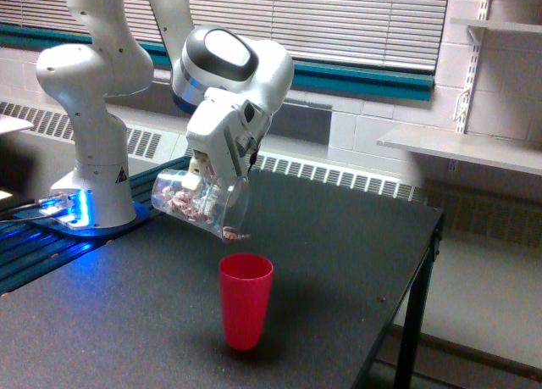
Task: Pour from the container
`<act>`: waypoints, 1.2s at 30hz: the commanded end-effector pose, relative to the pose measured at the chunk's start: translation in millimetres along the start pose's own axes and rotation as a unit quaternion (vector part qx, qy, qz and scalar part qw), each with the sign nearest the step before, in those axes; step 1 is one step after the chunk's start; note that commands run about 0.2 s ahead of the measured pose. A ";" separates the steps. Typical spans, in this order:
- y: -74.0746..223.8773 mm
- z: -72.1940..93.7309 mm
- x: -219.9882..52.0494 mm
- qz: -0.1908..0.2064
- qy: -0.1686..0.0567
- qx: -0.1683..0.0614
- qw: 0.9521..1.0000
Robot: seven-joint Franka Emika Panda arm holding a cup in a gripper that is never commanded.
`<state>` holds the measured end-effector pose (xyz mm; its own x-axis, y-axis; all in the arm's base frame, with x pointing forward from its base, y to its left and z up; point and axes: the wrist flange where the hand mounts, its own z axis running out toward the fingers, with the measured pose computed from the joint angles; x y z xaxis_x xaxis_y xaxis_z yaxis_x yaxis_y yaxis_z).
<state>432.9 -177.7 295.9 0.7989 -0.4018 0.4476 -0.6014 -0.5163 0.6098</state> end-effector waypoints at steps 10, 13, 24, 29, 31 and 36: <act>1.2 -1.9 1.7 -0.020 0.009 -0.007 1.000; 0.7 -1.1 0.9 -0.021 0.010 -0.008 1.000; 0.8 -2.2 2.7 -0.031 0.013 -0.015 0.999; 1.1 -0.4 1.1 -0.033 0.015 -0.018 0.999; 1.0 0.8 -0.4 -0.034 0.016 -0.018 0.999; 3.4 3.9 -1.4 -0.037 0.018 -0.020 0.999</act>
<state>431.9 -180.0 296.9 0.8294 -0.3519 0.4340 -0.5586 -0.5126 0.6521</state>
